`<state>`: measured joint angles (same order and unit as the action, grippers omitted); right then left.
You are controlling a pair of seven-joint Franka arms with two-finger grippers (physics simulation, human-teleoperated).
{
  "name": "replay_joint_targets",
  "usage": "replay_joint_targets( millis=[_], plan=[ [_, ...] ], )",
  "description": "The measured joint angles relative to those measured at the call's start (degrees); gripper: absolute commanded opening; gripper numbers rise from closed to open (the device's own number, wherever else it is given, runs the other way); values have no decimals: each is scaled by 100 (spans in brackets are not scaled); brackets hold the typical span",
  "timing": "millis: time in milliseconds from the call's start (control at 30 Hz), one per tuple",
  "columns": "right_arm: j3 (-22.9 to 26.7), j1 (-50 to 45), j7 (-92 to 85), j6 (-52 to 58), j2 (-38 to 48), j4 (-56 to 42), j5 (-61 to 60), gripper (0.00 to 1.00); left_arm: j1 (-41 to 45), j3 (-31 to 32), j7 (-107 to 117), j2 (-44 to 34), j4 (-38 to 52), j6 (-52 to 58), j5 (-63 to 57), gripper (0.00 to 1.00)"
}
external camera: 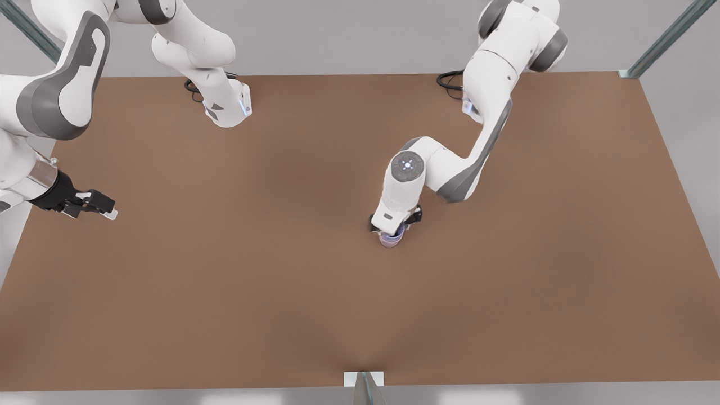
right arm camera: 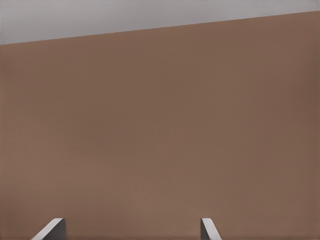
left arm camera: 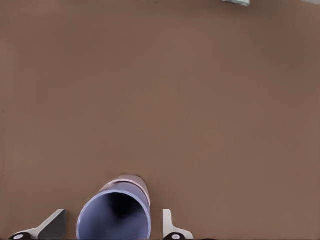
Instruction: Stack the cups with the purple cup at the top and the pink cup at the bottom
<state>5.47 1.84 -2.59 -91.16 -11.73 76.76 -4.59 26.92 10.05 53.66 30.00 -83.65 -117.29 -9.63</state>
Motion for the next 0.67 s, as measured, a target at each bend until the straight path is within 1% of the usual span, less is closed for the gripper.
replay_joint_targets(
  millis=[133,167,200,233,300,333,433,533,667],
  plan=[
    [-1,2,1,-26,-2,0,-2,100,-57,-1644,-754,-639,9,744,649,100],
    [-2,2,1,-30,-2,0,-2,100,-77,-1907,-980,-759,88,963,769,100],
    [-2,1,2,-34,-2,0,-2,100,-163,-2027,-1199,-841,298,1235,860,100],
    [-3,1,2,-37,-3,0,-4,100,-471,-1908,-1427,-910,514,1519,921,100],
    [-4,-4,2,-42,-3,0,-3,100,-1323,-1344,-1871,-1095,760,1988,988,100],
    [-2,-6,2,-44,-3,0,-2,100,-1616,-1166,-2081,-1206,804,2166,1009,100],
    [-3,-10,2,-48,3,0,-3,100,-2023,-826,-2706,-1492,801,2486,1042,100],
    [-4,-47,7,-52,6,-23,-3,100,-2338,-397,-3322,-1658,767,2582,1048,100],
    [-34,-76,13,-57,12,-53,-9,100,-2385,-310,-4028,-1692,407,2451,1037,100]
  ],
)
